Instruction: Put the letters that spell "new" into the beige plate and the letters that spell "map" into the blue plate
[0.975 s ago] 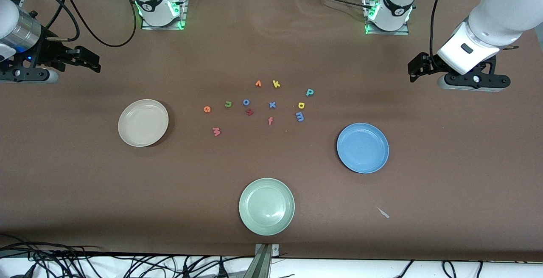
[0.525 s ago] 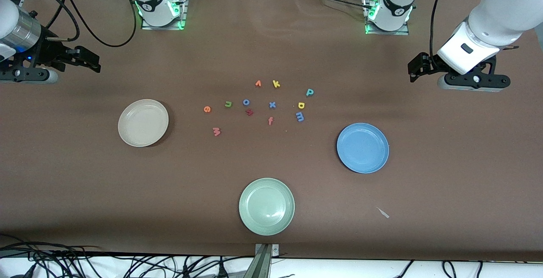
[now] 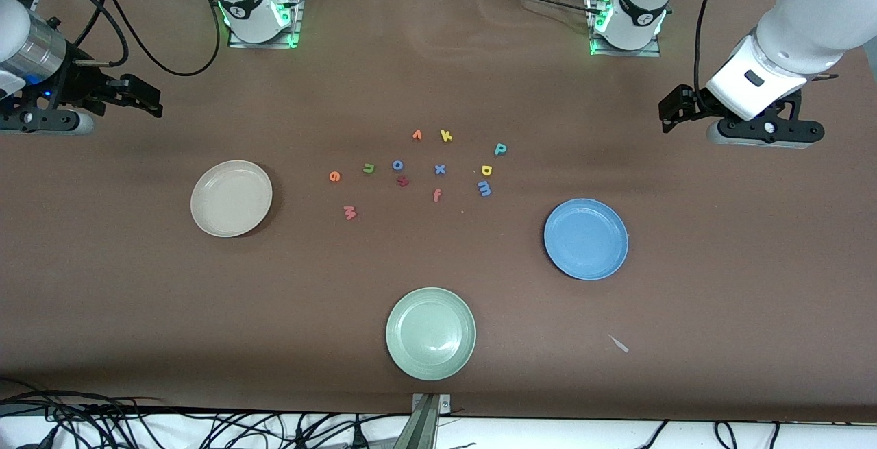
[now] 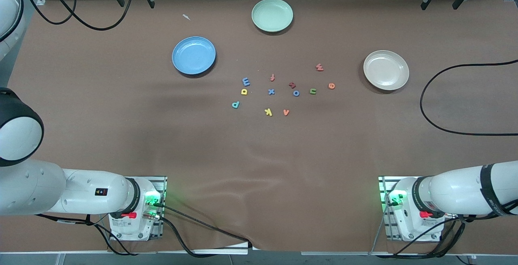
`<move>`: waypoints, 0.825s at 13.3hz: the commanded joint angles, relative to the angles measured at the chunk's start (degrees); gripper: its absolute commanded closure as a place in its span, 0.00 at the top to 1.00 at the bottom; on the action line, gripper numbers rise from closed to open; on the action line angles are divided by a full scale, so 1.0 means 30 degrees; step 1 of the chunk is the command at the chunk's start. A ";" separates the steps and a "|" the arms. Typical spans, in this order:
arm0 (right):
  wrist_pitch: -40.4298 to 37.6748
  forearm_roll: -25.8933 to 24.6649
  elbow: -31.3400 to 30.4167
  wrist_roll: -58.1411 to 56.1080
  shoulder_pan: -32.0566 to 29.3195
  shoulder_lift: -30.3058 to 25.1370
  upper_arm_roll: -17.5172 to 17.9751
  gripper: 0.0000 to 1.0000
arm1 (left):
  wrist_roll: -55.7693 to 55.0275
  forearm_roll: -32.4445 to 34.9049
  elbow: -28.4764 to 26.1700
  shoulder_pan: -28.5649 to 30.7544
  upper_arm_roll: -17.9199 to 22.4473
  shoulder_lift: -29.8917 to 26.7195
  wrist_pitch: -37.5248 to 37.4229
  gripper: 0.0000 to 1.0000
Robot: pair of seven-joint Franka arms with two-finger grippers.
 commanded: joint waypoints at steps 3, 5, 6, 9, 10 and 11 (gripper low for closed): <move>-0.0351 -0.0105 0.0219 0.0113 0.0064 -0.0112 -0.0001 1.00 | 0.0218 -0.0508 0.0420 -0.0039 0.0078 0.0049 -0.0405 1.00; -0.0380 -0.0105 0.0219 0.0113 0.0064 -0.0112 -0.0001 1.00 | 0.0218 -0.0508 0.0420 -0.0068 0.0078 0.0079 -0.0405 1.00; -0.0409 -0.0105 0.0219 0.0113 0.0064 -0.0112 -0.0001 1.00 | 0.0247 -0.0508 0.0420 -0.0039 0.0078 0.0050 -0.0405 1.00; -0.0410 -0.0105 0.0219 0.0054 0.0064 -0.0112 -0.0031 1.00 | 0.0247 -0.0508 0.0420 -0.0038 0.0078 0.0079 -0.0405 1.00; -0.0381 -0.0105 0.0219 -0.0004 0.0064 -0.0112 -0.0031 1.00 | 0.0218 -0.0508 0.0420 -0.0038 0.0078 0.0050 -0.0405 1.00; -0.0380 -0.0105 0.0219 -0.0034 0.0064 -0.0112 -0.0031 1.00 | 0.0247 -0.0508 0.0420 -0.0038 0.0078 0.0049 -0.0405 1.00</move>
